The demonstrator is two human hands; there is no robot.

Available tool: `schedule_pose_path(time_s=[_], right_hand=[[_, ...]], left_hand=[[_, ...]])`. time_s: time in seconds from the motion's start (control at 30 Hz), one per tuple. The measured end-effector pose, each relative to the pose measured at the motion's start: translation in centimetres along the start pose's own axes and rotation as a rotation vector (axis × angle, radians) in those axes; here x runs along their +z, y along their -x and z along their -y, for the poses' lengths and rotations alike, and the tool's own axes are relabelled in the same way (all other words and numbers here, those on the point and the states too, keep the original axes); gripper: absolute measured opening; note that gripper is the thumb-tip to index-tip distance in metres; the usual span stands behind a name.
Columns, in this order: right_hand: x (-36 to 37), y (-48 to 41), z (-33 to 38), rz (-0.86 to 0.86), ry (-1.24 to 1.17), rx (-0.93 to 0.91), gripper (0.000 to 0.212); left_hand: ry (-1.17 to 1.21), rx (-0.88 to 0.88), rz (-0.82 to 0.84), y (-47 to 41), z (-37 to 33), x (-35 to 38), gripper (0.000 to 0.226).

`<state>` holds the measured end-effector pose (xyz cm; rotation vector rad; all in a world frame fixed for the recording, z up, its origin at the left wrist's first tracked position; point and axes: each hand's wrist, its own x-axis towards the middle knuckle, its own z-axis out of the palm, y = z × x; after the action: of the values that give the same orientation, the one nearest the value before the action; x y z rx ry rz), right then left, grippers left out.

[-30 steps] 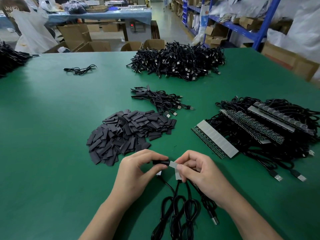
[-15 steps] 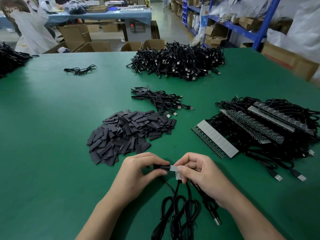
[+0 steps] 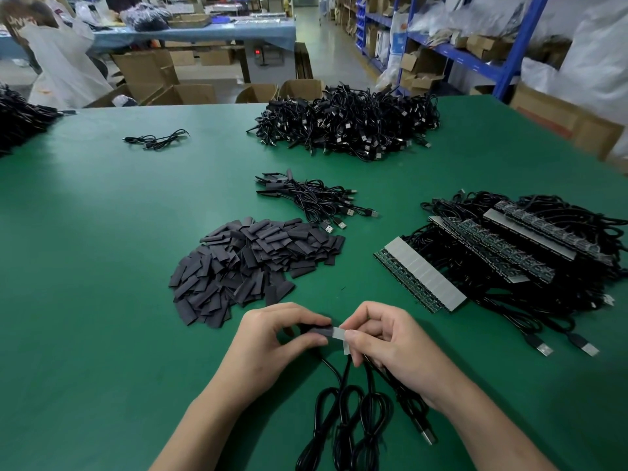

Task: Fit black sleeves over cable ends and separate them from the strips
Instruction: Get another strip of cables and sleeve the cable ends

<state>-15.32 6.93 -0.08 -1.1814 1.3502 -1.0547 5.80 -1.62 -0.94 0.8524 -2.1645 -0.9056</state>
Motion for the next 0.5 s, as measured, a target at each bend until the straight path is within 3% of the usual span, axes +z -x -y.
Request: schedule_pose_path(time_s=[0.3,0.5], right_hand=[[-0.02,-0.08,-0.66,0.045,0.014,-0.027,0.009],[-0.28,-0.07,-0.20,0.056,-0.032,-0.026,0.012]], left_hand=[[-0.008,0.055,0.071,0.13,-0.06,0.46,0.017],[0.000,0.066,0.025,0.19,-0.16,0.49,0.015]])
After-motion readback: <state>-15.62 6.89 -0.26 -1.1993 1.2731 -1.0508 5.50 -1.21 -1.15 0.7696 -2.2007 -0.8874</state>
